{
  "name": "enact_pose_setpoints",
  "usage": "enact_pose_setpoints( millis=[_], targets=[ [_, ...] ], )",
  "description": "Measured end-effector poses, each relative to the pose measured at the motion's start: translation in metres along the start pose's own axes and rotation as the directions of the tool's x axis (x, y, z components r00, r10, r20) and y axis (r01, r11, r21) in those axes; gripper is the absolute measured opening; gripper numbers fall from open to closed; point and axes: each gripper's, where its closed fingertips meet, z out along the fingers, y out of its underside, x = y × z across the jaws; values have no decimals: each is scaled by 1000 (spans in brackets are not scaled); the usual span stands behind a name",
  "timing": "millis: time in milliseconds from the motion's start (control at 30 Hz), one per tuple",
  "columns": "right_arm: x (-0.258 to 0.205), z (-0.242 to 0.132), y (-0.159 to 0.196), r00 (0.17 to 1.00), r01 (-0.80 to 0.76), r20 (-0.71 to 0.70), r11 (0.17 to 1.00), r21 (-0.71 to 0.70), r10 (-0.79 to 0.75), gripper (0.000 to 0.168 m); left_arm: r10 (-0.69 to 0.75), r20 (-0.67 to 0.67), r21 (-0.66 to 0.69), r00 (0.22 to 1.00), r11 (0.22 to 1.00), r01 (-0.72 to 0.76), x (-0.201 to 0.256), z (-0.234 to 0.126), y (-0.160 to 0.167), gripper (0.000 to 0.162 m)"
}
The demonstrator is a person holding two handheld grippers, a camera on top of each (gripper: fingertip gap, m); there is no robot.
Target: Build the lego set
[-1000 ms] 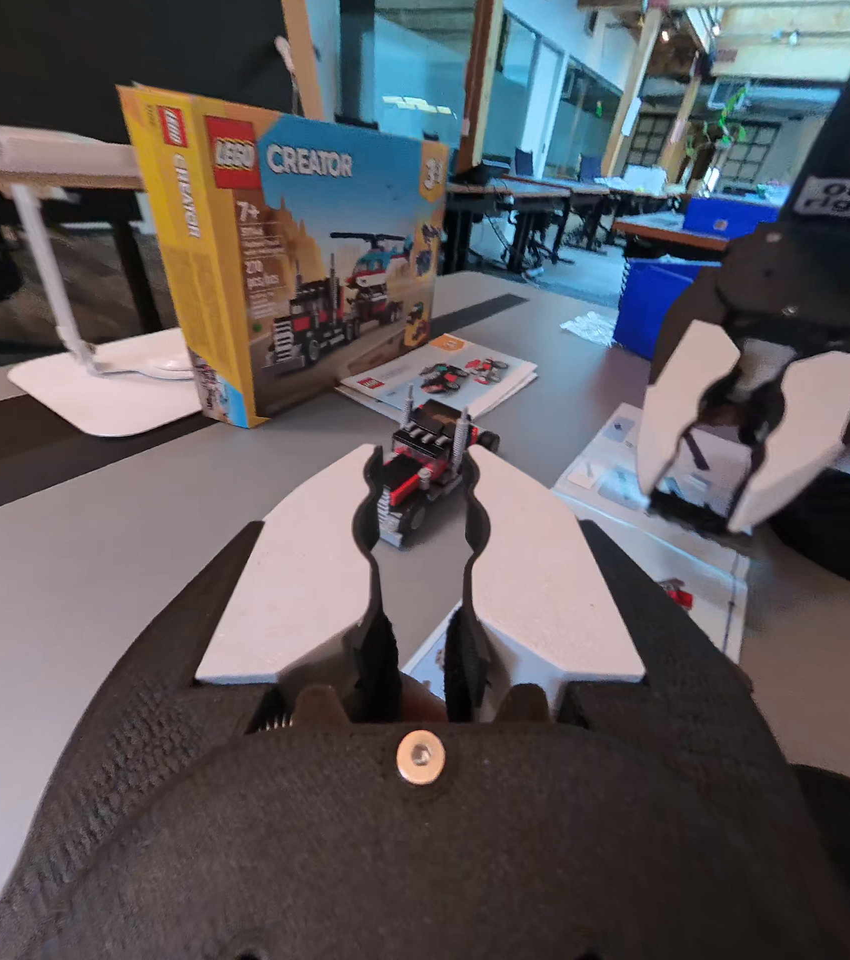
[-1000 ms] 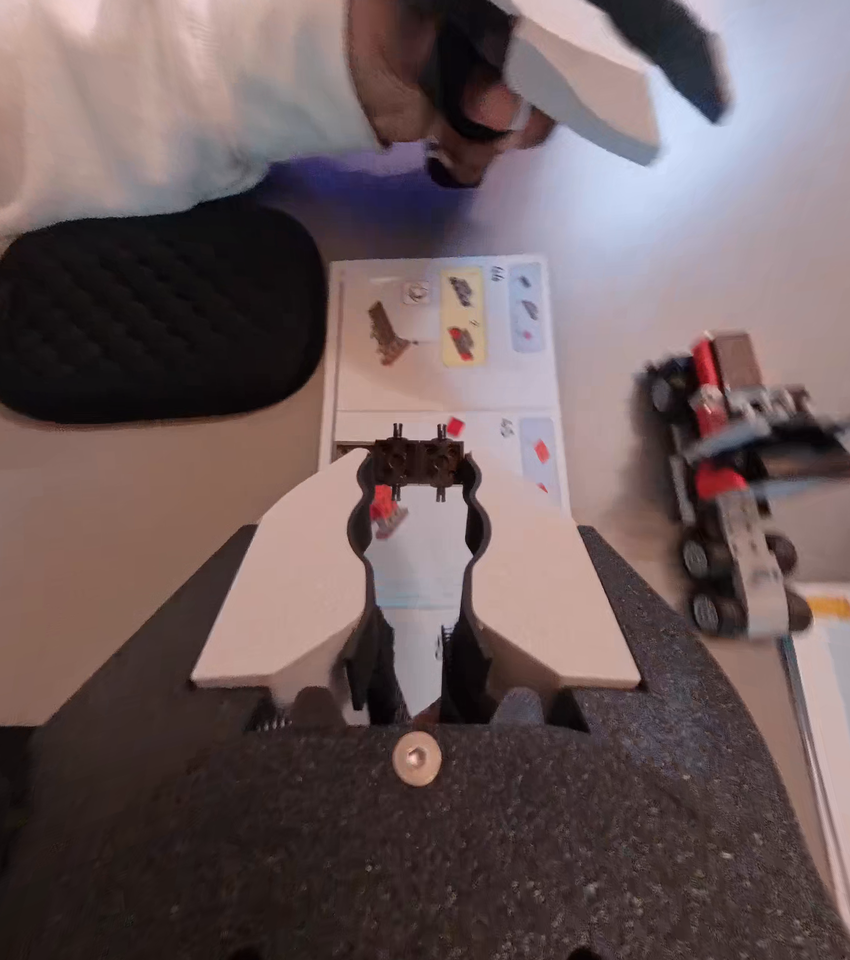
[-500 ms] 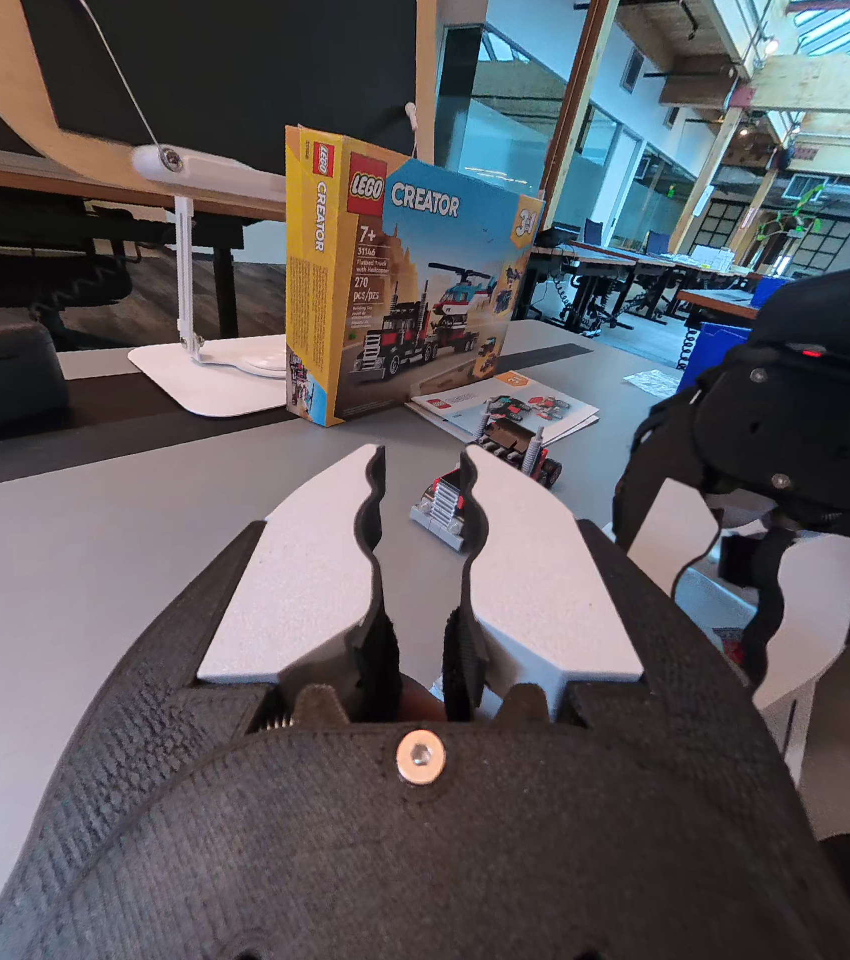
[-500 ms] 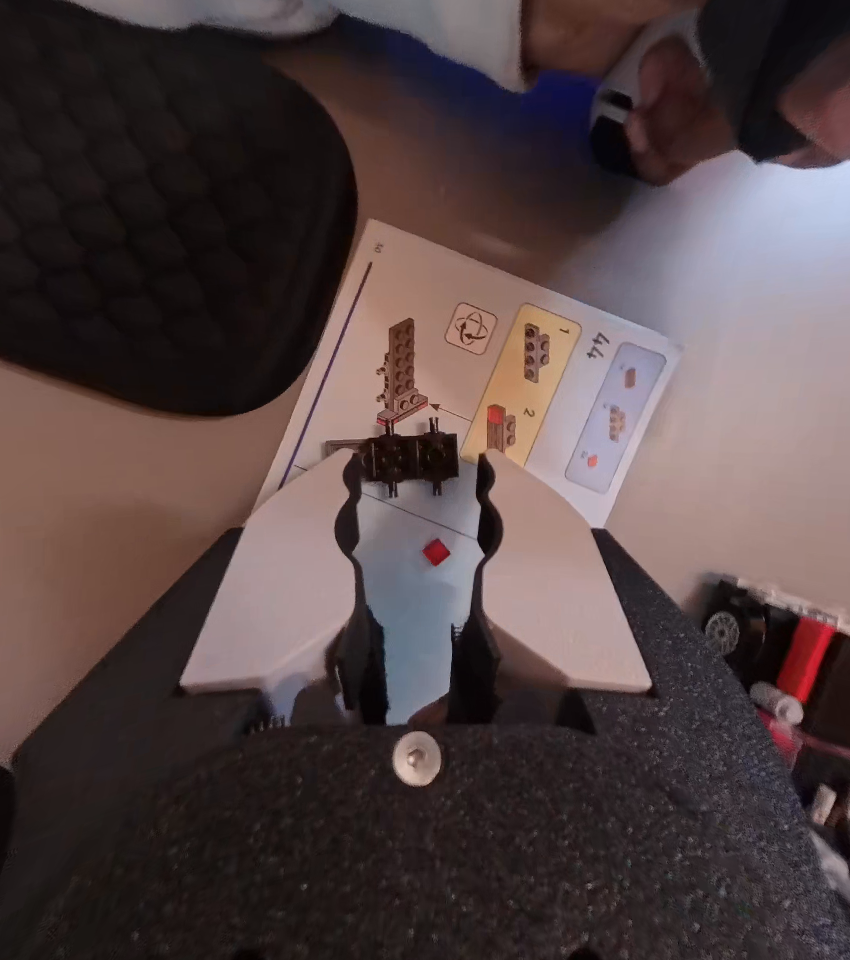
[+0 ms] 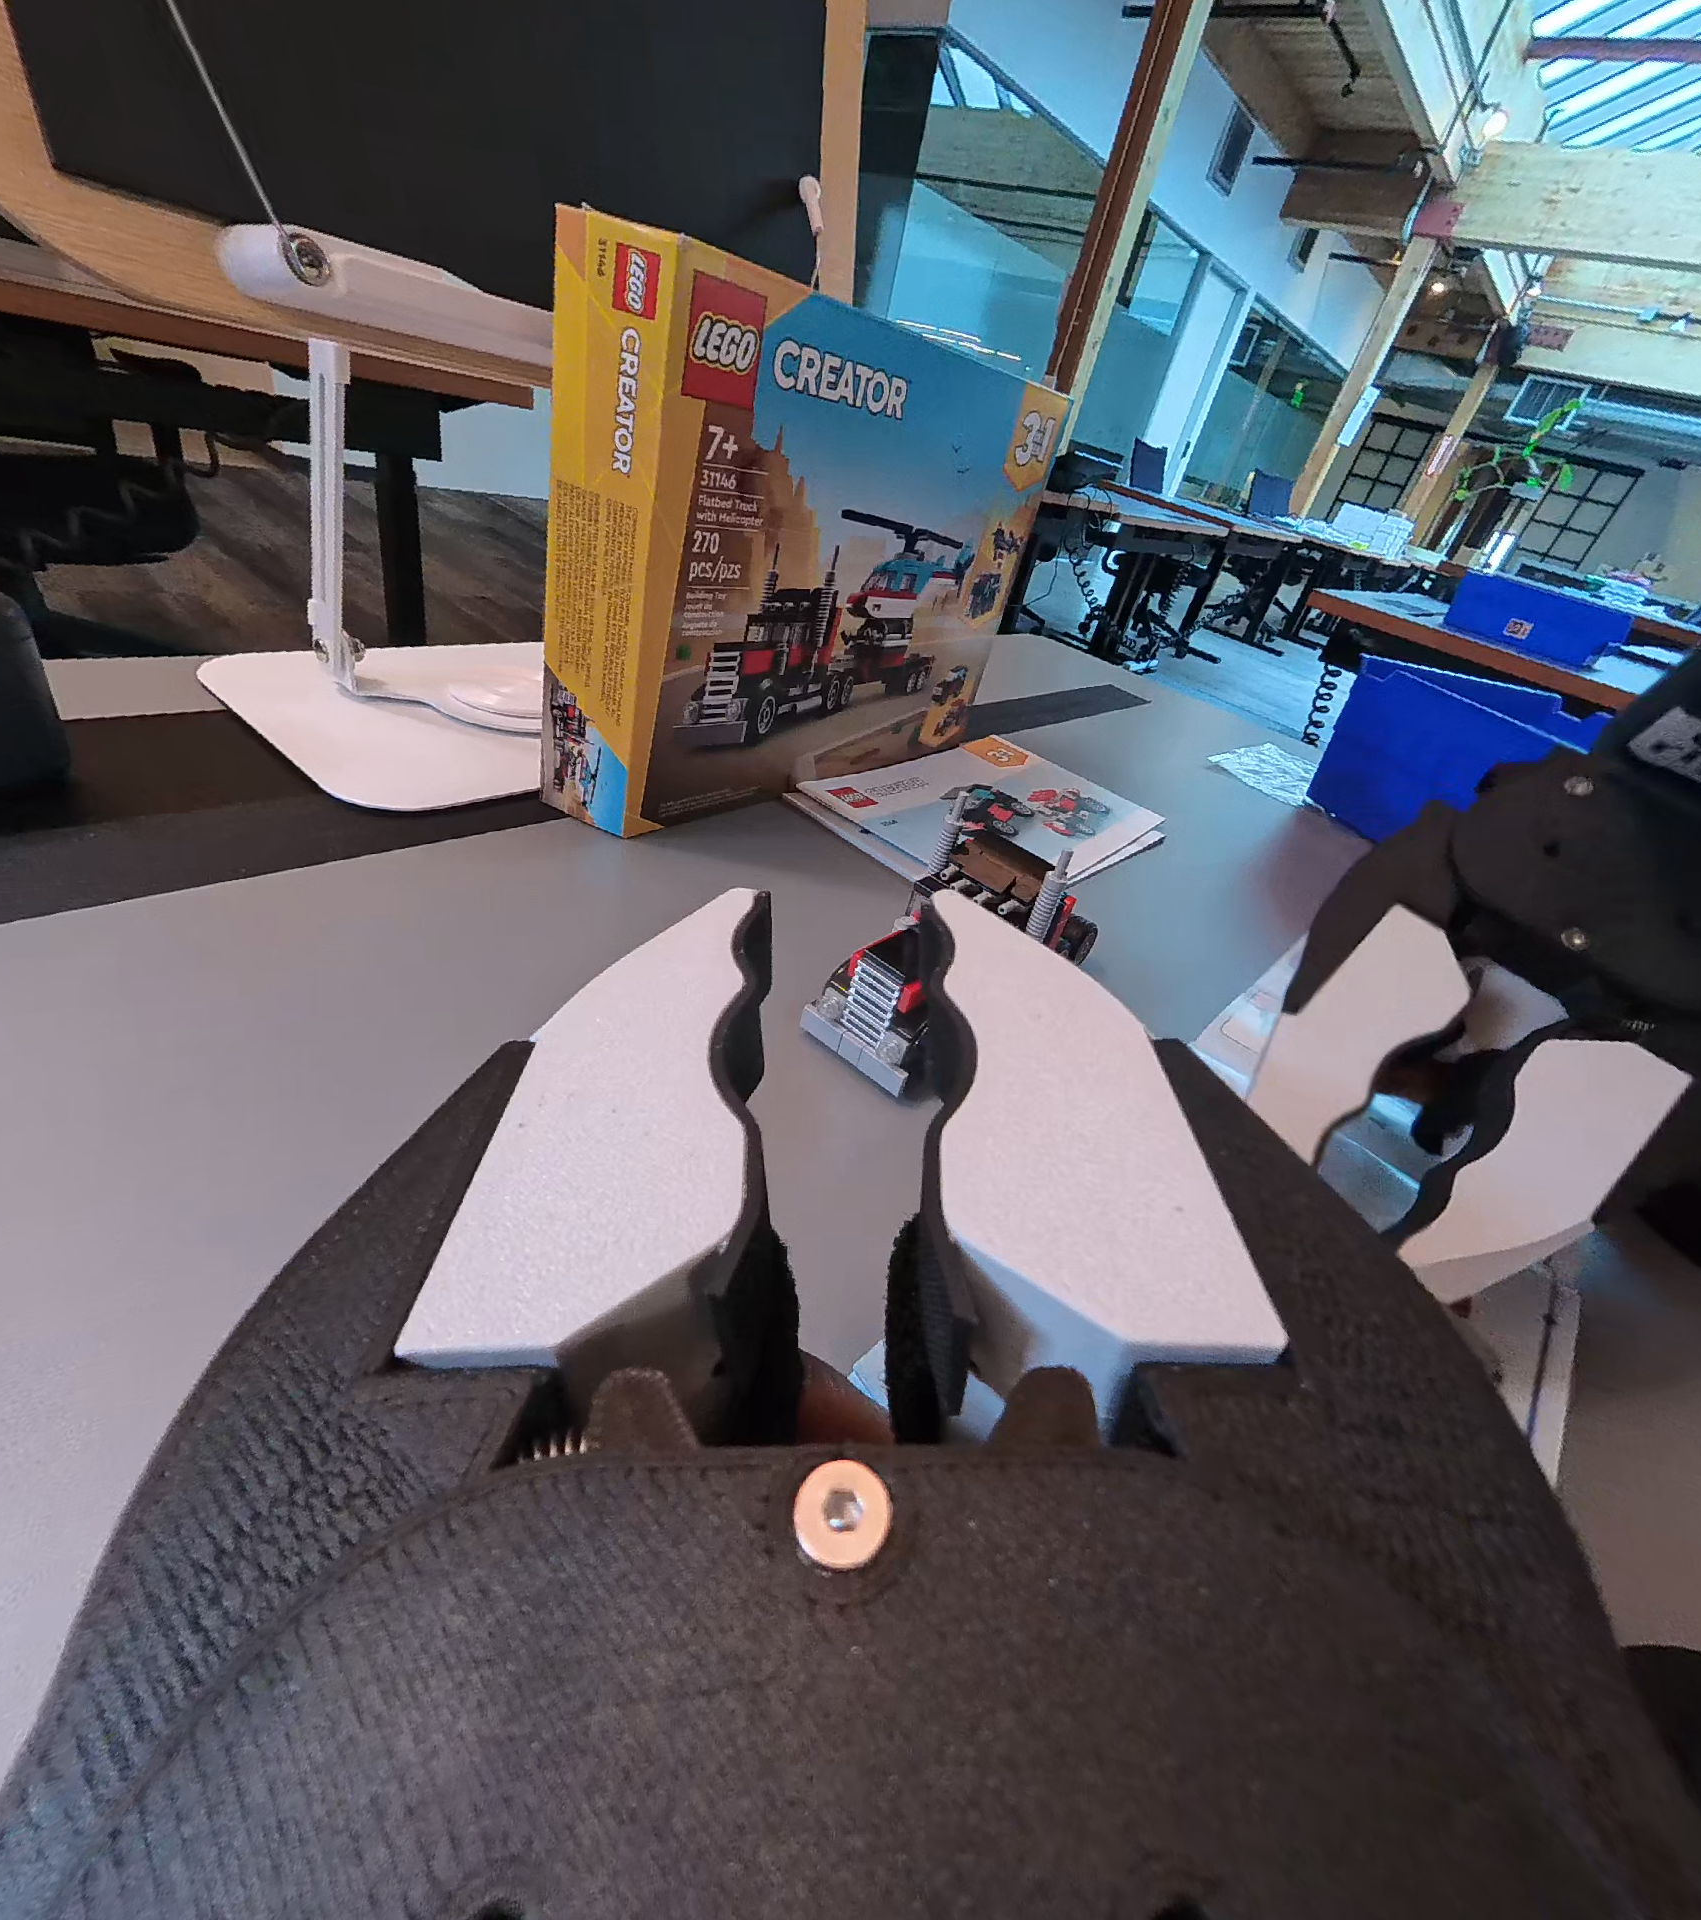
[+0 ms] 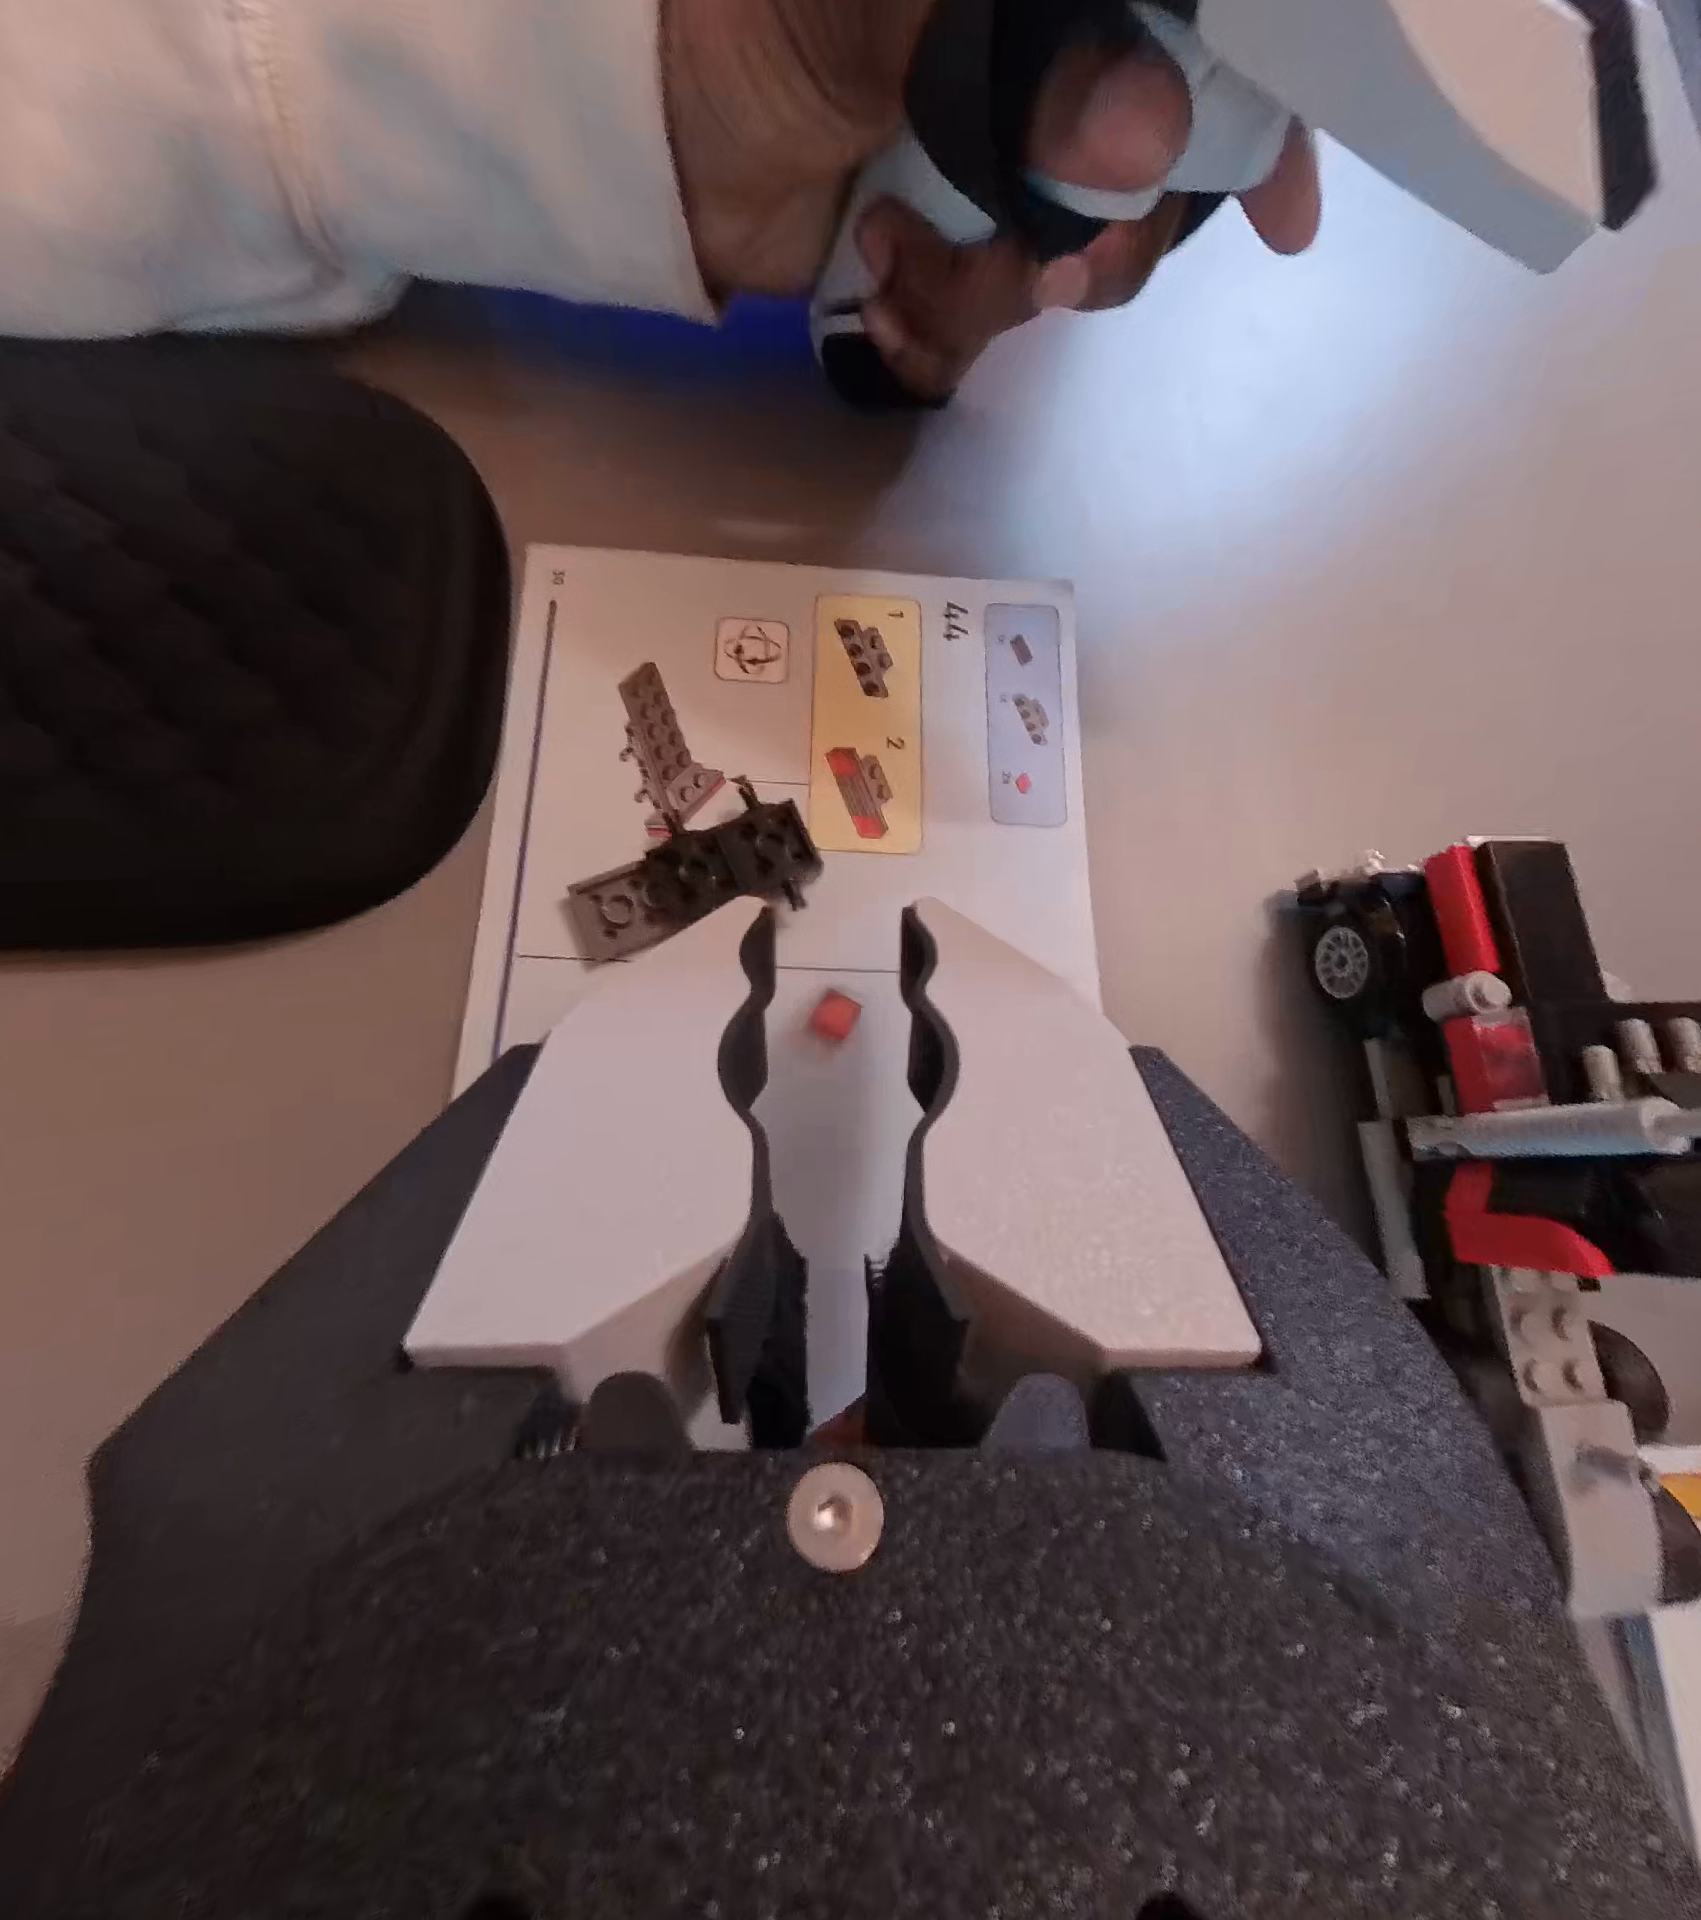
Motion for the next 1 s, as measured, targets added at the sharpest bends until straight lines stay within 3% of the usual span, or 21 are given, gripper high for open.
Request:
enact_pose_setpoints(
  millis=[100,200,533,800,1000],
  targets=[
    [-10,4,3,998,21,65,1000,9,-21,18,-19,-8,6,1000,1000,20,-1,-1,-1,27],
    [-16,5,1,992,-24,125,999,21,21,30,-45,-16,21,999,999,45,-3,-2,-2,27],
    [-19,10,-6,994,-15,104,999,29,12,37,-65,-28,28,998,997,65,-2,-2,-3,27],
    [-28,14,-1,989,10,146,1000,-19,-7,54,-63,-31,27,998,998,64,-2,-1,-3,27],
    [-20,14,0,993,-13,120,1000,-2,13,43,-46,-37,16,998,999,46,0,-1,-2,27]
  ],
)
